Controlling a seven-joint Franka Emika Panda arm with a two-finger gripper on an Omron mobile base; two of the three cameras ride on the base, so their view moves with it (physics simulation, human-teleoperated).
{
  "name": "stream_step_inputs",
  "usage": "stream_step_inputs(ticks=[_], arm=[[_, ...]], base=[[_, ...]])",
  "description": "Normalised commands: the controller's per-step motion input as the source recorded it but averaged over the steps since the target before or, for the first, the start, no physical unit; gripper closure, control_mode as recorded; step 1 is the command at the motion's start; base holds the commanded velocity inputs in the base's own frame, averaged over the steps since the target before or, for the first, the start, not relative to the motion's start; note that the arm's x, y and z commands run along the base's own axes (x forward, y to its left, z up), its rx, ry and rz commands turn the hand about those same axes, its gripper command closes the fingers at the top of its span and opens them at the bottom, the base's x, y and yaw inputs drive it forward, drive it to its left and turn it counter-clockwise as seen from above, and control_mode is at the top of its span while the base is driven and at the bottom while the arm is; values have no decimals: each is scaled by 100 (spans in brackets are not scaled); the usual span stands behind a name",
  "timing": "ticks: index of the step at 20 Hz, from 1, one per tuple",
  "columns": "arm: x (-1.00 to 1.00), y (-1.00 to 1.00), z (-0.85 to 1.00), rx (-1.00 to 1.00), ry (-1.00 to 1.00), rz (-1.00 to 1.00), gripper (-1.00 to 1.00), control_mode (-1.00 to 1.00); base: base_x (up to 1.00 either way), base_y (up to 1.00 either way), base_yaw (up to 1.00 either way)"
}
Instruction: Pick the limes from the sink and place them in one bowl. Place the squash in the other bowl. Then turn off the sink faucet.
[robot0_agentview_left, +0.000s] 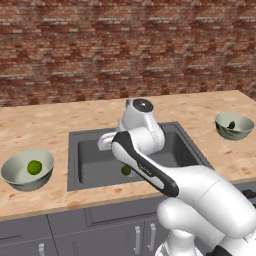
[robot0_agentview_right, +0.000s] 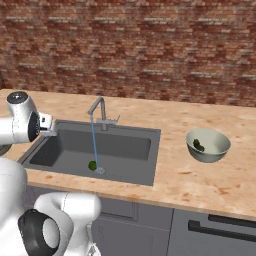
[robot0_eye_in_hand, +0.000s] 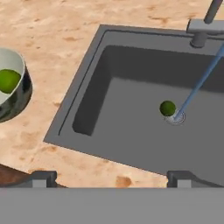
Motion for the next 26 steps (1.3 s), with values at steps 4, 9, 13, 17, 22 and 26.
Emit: stream_step_inputs(ticks=[4, 9, 13, 17, 22, 26], arm=[[0, -42, -16, -6, 24, -39, -100, -100], [0, -40, -26, -8, 17, -29, -100, -100], [13, -35, -39, -11, 17, -20, -100, -100], [25, -23, -47, -12, 11, -9, -100, -100], [31, -12, -48, -11, 1, 0, -100, -100], [43, -1, -37, -9, 0, 0, -100, -100]], base=[[0, 0, 0], [0, 0, 0], [0, 0, 0], [0, 0, 0], [0, 0, 0], [0, 0, 0]])
